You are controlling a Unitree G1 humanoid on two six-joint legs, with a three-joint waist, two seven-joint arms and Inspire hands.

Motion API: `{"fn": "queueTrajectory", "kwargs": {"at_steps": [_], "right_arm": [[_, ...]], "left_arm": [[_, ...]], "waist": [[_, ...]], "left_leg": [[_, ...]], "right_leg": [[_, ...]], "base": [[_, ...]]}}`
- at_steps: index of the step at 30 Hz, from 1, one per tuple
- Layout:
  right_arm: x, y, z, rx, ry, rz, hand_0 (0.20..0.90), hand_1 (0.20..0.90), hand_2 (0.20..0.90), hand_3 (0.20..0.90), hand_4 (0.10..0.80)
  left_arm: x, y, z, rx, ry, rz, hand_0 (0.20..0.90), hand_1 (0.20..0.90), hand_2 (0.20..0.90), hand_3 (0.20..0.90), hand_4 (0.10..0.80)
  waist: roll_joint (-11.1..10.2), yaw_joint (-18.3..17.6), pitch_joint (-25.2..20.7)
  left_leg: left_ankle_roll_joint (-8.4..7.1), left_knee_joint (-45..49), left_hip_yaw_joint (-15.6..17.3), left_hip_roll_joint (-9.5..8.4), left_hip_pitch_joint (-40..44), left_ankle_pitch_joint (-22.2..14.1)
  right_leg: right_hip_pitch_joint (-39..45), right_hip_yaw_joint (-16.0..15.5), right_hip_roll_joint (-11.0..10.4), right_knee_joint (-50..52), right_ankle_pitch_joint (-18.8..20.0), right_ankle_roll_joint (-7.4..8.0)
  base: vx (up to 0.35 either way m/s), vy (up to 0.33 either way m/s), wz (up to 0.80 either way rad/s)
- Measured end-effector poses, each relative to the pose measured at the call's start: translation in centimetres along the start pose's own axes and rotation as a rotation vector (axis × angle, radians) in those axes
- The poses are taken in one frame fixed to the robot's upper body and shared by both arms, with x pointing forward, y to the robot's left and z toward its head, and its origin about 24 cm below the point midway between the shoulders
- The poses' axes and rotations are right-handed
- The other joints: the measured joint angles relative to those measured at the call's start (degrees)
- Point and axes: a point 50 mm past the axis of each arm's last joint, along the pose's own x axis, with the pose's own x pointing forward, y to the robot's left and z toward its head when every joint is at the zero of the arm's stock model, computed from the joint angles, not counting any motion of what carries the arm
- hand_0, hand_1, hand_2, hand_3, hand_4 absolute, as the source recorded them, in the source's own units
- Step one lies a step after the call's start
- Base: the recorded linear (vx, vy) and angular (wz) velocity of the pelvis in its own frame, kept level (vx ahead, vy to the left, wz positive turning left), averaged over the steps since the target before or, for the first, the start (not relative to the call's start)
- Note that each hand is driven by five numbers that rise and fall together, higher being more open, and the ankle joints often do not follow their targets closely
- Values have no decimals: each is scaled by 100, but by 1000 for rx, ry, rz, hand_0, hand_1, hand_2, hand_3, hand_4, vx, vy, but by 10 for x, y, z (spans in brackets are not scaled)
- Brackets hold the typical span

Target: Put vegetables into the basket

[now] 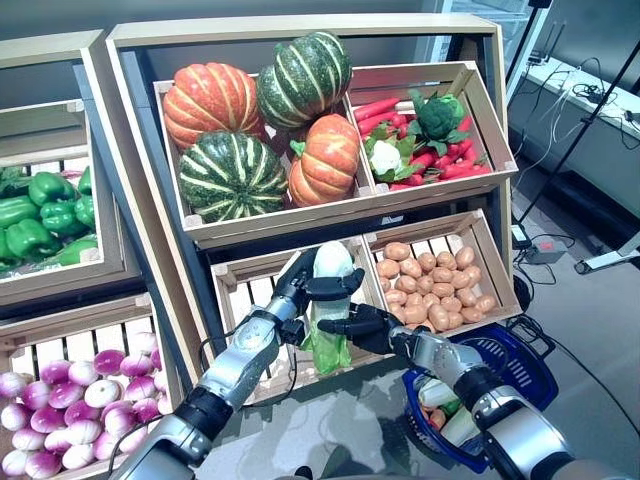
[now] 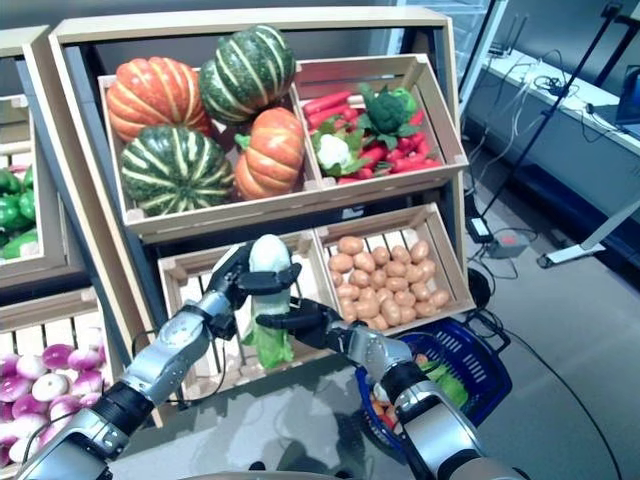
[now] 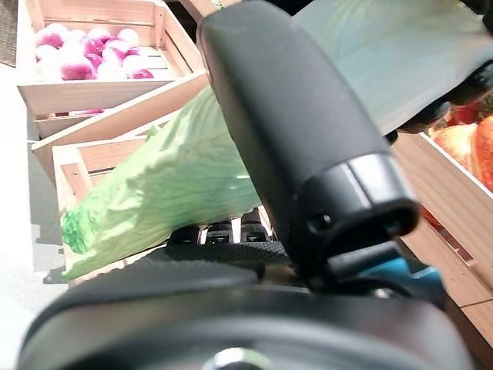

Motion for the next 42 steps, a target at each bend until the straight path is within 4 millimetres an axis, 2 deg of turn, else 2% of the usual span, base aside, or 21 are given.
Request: {"fn": "queueTrajectory", "kwargs": {"at_steps": [4,5,6,26,27,28,29,38,40,42], "right_arm": [[-5,-2,5,-84,21,4,900,900,900,900,800],[-6,-3,5,-92,23,4,672,672,672,672,648],[-7,-4,6,-96,24,3,300,300,300,300,400],[-9,-4,6,-136,6,2,300,300,300,300,400],[-10,-4,6,-136,5,2,300,300,300,300,400],[-10,-4,6,-136,4,2,300,300,300,300,400],[-10,-4,5,-135,3,0,300,300,300,300,400],[-21,-18,-13,-51,-24,-53,300,300,300,300,400],[-27,-27,-18,-20,-32,-110,300,300,300,300,400],[-43,-47,-28,44,-47,-209,300,300,300,300,400]], "left_arm": [[0,-3,-2,-36,8,-27,300,300,300,300,400],[0,-3,-2,-35,9,-34,300,300,300,300,400],[0,-4,-2,-35,9,-40,300,300,300,300,400],[0,-7,2,-74,-3,-65,300,300,300,300,400],[0,-7,2,-73,-3,-65,404,404,404,404,469],[0,-7,2,-73,-3,-65,404,404,404,404,469],[0,-7,2,-73,0,-65,900,900,900,900,800],[-1,-13,0,-71,6,-80,900,900,900,900,800],[-1,-16,1,-39,-4,-91,900,900,900,900,800],[-4,-15,5,-5,-27,-101,900,900,900,900,800]], "waist": [[0,3,0],[0,3,0],[1,0,0],[13,-38,-6],[13,-40,-6],[13,-39,-6],[13,-40,-6],[25,-51,-5],[30,-40,-4],[59,-35,-10]], "left_leg": [[-4,-18,-102,-6,-40,43],[-7,-24,-104,-4,-41,52],[-8,-24,-104,-4,-40,55],[-9,-32,-96,-2,-39,59],[-9,-32,-96,-2,-38,59],[-9,-32,-96,-2,-38,59],[-9,-32,-94,-2,-37,59],[-8,-42,-81,-4,-34,58],[-8,-43,-81,-3,-34,58],[-3,-44,-75,-5,-34,54]], "right_leg": [[-8,6,0,-1,-2,0],[-11,6,2,-1,-2,-1],[-11,6,3,-1,-1,-1],[-18,17,4,-1,-1,-1],[-18,18,4,-1,-1,-1],[-18,18,4,-1,-1,-1],[-18,18,4,-1,-1,-1],[-22,31,3,-1,-1,-1],[-23,33,5,-1,-1,-1],[-25,39,2,0,-2,0]], "base": [[0,-5,13],[10,-3,5],[0,0,0],[0,0,0],[0,0,0],[0,0,0],[0,0,0],[0,0,0],[0,0,0],[0,0,0]]}}
